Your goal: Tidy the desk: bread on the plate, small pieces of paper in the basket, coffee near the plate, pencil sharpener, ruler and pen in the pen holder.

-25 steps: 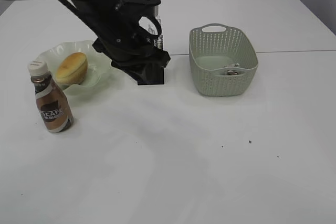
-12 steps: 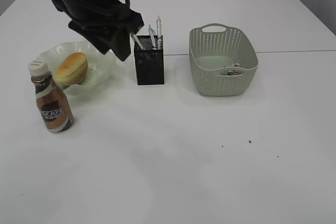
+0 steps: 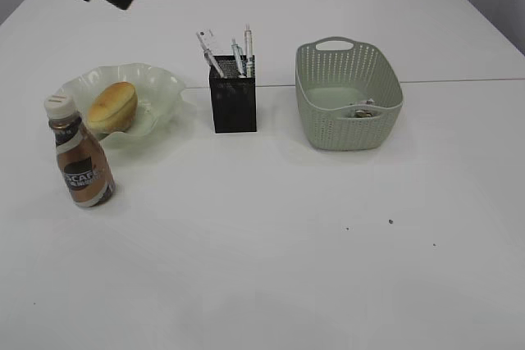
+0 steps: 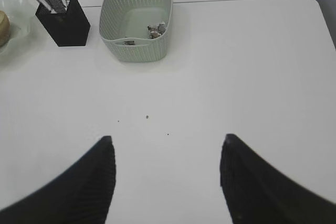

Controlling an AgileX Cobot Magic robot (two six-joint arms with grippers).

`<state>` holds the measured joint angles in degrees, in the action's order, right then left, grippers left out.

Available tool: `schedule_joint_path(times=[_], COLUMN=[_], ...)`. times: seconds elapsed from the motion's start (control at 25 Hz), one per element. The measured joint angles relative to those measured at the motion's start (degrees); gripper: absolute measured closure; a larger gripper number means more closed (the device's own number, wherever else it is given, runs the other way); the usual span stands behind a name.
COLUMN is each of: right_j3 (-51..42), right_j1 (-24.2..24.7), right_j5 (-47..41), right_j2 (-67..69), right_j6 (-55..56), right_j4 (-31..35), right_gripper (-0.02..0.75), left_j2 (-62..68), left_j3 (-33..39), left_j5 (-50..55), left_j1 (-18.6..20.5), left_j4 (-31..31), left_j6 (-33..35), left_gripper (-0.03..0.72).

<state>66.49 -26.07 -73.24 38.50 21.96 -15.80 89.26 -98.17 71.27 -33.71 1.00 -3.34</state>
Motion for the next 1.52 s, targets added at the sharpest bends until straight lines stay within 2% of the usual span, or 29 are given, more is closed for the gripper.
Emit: schedule_joint_path(times=[0.56,0.8,1.08,1.52], right_j3=[0.0,-0.7,-10.28,-24.88], right_j1=[0.0,0.0,0.0,0.0], right_j5=[0.0,0.0,0.36,0.36], right_j2=[0.0,-1.23,-12.57,-31.09], right_j6=[-1.48,-8.48,-10.01,-13.92], right_j4=[-0.86,3.69,7.46,7.9], right_gripper=[0.267,0.267,0.267,0.267], left_j2=[-30.19,-42.48,-55.1,-78.96], left_j3=[20.28,31.41,44.41,62.2], left_j5=[0.85,0.96,-2.49,-7.62], left_j1=[0.0,-0.04,-0.04,-0.04], left_j4=[3.44,5.84,5.85,3.25], left_j6=[-0.79,-0.79,1.05,3.34], left_gripper=[0.359,0.359,0.384,0.402])
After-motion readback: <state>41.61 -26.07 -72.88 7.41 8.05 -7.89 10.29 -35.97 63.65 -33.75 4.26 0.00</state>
